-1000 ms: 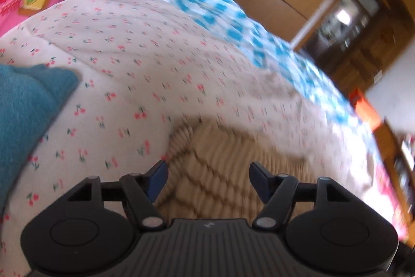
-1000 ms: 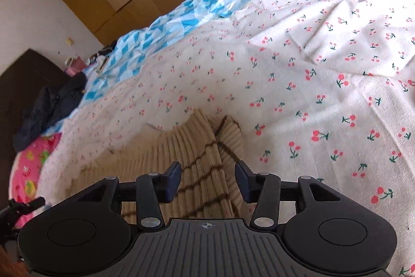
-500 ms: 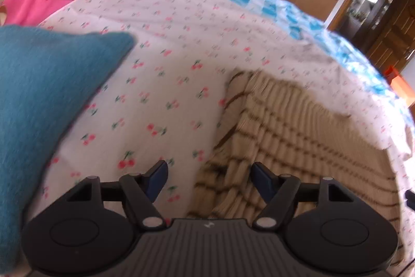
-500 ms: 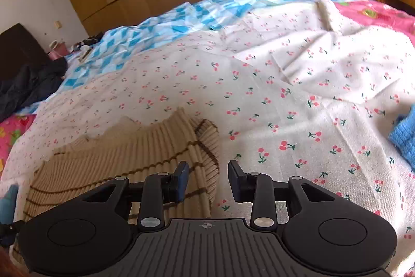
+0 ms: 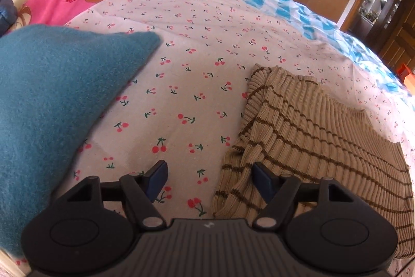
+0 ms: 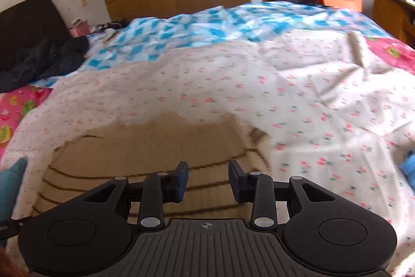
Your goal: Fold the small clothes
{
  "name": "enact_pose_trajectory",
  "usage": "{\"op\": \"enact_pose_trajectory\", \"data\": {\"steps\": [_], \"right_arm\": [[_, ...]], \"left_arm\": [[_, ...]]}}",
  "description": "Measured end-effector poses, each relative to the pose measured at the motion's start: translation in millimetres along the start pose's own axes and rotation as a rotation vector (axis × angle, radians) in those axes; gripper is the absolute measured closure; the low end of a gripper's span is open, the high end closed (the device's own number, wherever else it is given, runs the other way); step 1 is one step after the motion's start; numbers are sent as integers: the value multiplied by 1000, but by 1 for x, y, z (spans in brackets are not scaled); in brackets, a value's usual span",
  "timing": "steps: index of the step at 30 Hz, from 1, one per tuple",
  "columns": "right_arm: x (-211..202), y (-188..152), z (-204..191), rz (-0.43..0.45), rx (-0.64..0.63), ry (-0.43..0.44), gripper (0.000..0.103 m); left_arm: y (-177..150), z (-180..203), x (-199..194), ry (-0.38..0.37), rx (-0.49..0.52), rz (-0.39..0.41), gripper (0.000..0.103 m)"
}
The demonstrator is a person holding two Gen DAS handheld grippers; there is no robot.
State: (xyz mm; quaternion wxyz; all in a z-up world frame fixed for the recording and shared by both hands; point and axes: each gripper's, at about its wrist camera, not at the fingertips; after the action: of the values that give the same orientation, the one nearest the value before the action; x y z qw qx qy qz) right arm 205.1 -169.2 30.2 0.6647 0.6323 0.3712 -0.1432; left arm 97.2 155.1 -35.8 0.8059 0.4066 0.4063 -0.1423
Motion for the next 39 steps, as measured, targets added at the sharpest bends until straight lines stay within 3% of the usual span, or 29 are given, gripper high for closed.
{"op": "enact_pose_trajectory", "data": {"steps": [3,6,11,14,15,16,18,22,25,27,29,31,33,35,39], "right_arm": [[37,19,-66,-72,-34,191,69],[79,31,-122,-129,-70,264,69],[134,41,-184,-217,-130,284,69],[149,41,-203,-239,-207,224,69],[152,41,-206,-249,-223,205,73],[154,42,-207,-254,-223,194,75],[152,44,-208,-253,-227,190,91],[134,54,-214,-215,-214,254,95],[137,58,-222,-204,-224,251,95],[154,52,-224,-278,-247,227,91],[155,49,-221,-283,-238,221,90],[152,52,-220,-290,-237,226,79],[145,57,-222,-276,-267,209,61],[143,59,-229,-274,-332,170,59],[160,52,-242,-357,-377,161,57]], "left_arm": [[-2,-2,3,-15,-2,-23,27],[-2,-4,3,-30,4,-24,27],[-1,-8,4,-63,7,-35,26],[2,-11,6,-83,-2,-50,23],[2,-12,6,-92,-8,-53,23],[3,-14,5,-101,-18,-56,23],[6,-20,3,-121,-51,-57,23],[8,-28,-2,-134,-97,-39,22],[7,-26,3,-129,-85,-58,18],[5,-22,6,-118,-57,-73,18],[3,-18,7,-119,-33,-81,18],[3,-19,7,-141,-38,-89,19],[3,-19,6,-149,-41,-86,19],[2,-19,5,-153,-39,-82,23],[1,-17,4,-183,-32,-86,27]]}}
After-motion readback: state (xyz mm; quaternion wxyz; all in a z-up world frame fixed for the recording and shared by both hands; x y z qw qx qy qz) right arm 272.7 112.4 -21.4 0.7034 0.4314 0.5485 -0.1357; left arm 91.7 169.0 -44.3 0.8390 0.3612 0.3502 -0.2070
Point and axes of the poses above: each gripper's, at about its wrist camera, not at the fingertips, and x roughly the way its jaws point, z to its right, y to its top, and after that the axes turned 10 degrees about -x, right-handed
